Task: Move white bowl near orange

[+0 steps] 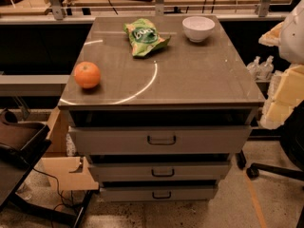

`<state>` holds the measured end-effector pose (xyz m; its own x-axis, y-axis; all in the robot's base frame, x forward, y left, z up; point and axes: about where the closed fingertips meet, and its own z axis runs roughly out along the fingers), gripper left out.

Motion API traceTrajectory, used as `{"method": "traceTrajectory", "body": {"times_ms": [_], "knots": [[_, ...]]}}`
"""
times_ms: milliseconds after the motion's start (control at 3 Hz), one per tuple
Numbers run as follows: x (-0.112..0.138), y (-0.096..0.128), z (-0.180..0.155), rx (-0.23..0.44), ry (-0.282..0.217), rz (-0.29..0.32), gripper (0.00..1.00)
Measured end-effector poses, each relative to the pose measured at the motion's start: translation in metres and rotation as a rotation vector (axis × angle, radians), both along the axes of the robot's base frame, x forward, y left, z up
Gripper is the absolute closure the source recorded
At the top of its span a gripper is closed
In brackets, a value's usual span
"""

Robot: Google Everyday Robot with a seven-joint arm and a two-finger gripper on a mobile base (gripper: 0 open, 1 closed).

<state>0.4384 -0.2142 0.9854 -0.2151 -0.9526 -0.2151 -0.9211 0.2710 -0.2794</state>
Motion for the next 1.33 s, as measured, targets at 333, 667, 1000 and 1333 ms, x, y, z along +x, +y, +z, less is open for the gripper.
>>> {"method": "traceTrajectory", "body": {"times_ms": [333,667,1000,1333], "knots": [[0.0,0.0,0.0,0.0,0.0,0.0,0.0],[0.03,0.001,-0.001,-0.025,-0.026,0.013,0.0],[0.092,0.008,-0.005,-0.055,-0.08,0.039,0.0],[0.138,0.016,-0.009,-0.096,-0.167,0.041,0.0]]}}
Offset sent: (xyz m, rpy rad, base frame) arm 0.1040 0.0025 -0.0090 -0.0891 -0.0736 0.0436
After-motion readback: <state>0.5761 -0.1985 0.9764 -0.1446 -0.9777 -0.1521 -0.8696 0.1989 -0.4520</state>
